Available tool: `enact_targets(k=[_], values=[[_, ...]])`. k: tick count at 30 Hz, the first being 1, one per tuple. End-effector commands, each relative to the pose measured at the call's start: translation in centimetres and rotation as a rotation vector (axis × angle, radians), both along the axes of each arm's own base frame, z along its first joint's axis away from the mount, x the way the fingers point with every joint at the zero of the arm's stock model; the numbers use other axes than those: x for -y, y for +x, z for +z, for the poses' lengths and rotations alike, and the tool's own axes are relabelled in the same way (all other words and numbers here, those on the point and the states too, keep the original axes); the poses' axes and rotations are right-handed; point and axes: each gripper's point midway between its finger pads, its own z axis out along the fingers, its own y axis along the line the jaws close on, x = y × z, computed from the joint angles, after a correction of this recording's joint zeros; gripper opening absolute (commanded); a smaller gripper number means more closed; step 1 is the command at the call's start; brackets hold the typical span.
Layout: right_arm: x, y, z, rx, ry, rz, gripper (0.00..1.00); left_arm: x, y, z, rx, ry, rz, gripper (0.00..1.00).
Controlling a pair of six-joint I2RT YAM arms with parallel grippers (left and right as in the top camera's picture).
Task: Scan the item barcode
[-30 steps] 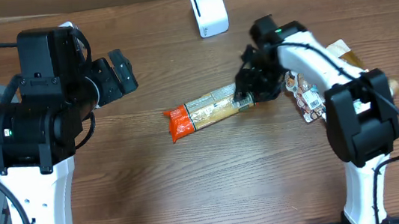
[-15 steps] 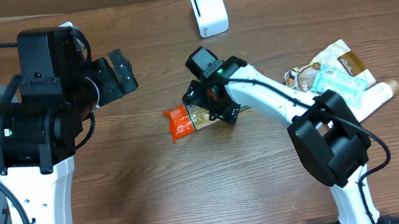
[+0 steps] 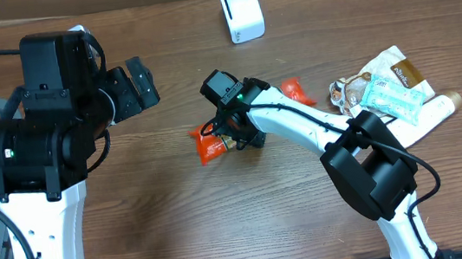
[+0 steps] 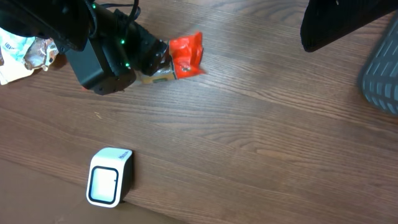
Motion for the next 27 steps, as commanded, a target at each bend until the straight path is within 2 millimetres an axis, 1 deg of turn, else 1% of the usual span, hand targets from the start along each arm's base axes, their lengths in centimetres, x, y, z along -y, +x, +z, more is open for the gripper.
enact_targets(k=[1,2,4,5,6,8,10,11,12,14,15,18,21,23,25,26,27], values=[[1.2,-1.3,-2.4,-0.045,-0.091,0.3,0.78,-0.2,0.1,0.5,0.015,-0.002,0.012,1.0],[1.4,-1.7,-2.3,-0.063,-0.094,0.384,0.79,-0.2,0.1,0.5,0.015,-0.002,0.012,1.0],[2.0,-2.5,-2.0,-0.096,-0.104,0.558,0.84,-0.2,0.1,0.5,0.015,-0.002,0.012,1.0],[2.8,-3.3,-1.9,-0.123,-0.121,0.709,0.88,-0.2,0.1,0.5,0.015,-0.002,0.012,0.99],[3.6,-3.8,-1.8,-0.148,-0.137,0.802,0.91,-0.2,0.1,0.5,0.015,-0.002,0.012,1.0],[5.2,-4.5,-1.6,-0.194,-0.173,0.935,0.95,-0.2,0.1,0.5,0.015,-0.002,0.012,0.99],[6.5,-3.9,-1.6,-0.202,-0.213,0.929,0.97,-0.2,0.1,0.5,0.015,-0.002,0.012,0.99],[6.6,-3.5,-1.2,-0.197,-0.191,0.907,0.97,-0.2,0.1,0.5,0.015,-0.002,0.012,1.0],[6.4,-3.4,-0.9,-0.198,-0.159,0.895,0.97,-0.2,0.1,0.5,0.015,-0.002,0.012,1.0],[5.6,-2.9,0.8,-0.182,-0.04,0.86,0.93,-0.2,0.1,0.5,0.015,-0.002,0.012,0.99],[5.1,-1.9,3.1,-0.136,0.048,0.829,0.93,-0.2,0.1,0.5,0.015,-0.002,0.012,0.99],[5.3,-0.2,7.4,-0.023,0.152,0.784,0.93,-0.2,0.1,0.5,0.015,-0.002,0.012,0.99],[6.0,0.7,11.8,0.068,0.277,0.737,0.93,-0.2,0.1,0.5,0.015,-0.002,0.012,0.99],[6.2,0.8,13.1,0.081,0.352,0.716,0.9,-0.2,0.1,0.5,0.015,-0.002,0.012,1.0],[6.1,0.8,13.8,0.073,0.443,0.696,0.87,-0.2,0.1,0.5,0.015,-0.002,0.012,0.99],[5.9,0.4,13.1,0.056,0.508,0.683,0.84,-0.2,0.1,0.5,0.015,-0.002,0.012,1.0],[5.8,0.2,12.5,0.042,0.525,0.671,0.83,-0.2,0.1,0.5,0.015,-0.002,0.012,1.0]])
